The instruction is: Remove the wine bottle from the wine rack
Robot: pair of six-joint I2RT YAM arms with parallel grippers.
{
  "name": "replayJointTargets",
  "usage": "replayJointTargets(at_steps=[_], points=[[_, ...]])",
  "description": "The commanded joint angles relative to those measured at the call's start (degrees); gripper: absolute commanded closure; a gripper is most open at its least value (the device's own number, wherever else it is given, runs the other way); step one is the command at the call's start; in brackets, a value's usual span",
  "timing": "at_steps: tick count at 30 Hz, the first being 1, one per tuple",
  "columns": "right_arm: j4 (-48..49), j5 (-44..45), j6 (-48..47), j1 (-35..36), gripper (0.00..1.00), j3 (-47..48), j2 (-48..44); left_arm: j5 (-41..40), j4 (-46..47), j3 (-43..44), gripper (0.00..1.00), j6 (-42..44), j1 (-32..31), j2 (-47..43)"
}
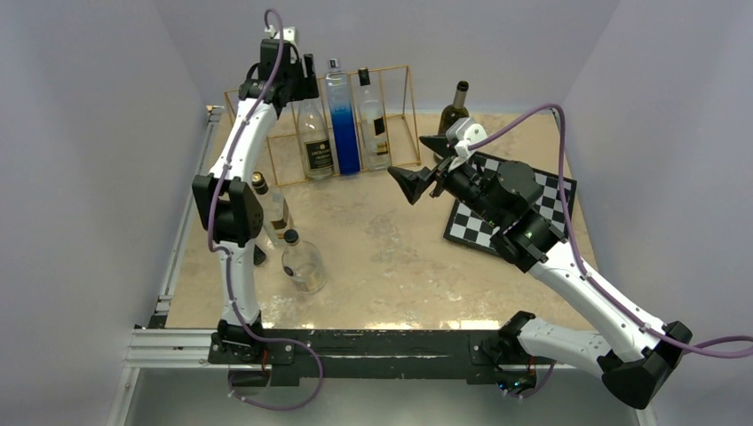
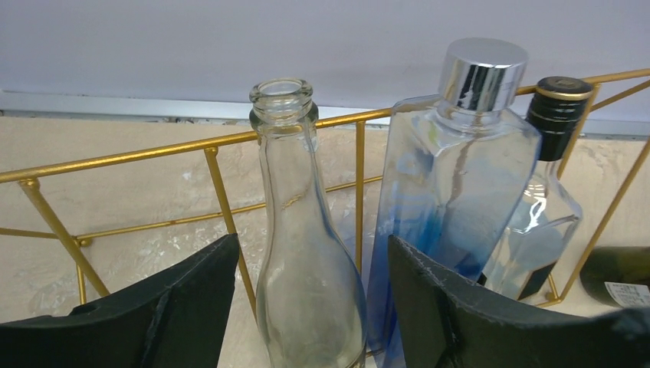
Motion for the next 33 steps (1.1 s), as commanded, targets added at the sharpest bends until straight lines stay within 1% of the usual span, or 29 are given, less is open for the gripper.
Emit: replayJointTargets(at_steps=[1, 20, 26, 28, 29, 31, 33], points=[[0.4, 1.6, 0.0, 0.2, 0.06, 0.3, -0.8, -1.7, 5.0, -1.0, 0.27, 0.1, 0.3, 1.3], [0.6, 1.1, 1.0, 0.3, 0.06, 0.5, -1.8, -1.9, 9.4, -1.9, 0.35, 0.3, 0.3, 7.0], [0.6, 1.3, 0.7, 0.3, 0.06, 0.4, -1.9, -0.7, 10.2, -2.0, 0.42, 0.1, 0.3, 8.4], [0.7, 1.3, 0.6, 0.3, 0.06, 0.4, -1.8, -0.4, 10.3, -2.4, 0.48, 0.2, 0.3, 8.4], [0.7, 1.3, 0.5, 0.3, 0.06, 0.4, -1.8, -0.4, 10.4, -2.6, 0.53, 0.2, 0.3, 8.2], [0.7, 1.4, 0.3, 0.3, 0.06, 0.4, -1.8, -0.4, 10.7, -3.7, 0.66, 0.5, 0.3, 6.9], [0.8, 1.6, 0.1, 0.3, 0.06, 0.4, -1.8, -0.1, 12.4, -6.2, 0.81, 1.0, 0.2, 4.4]])
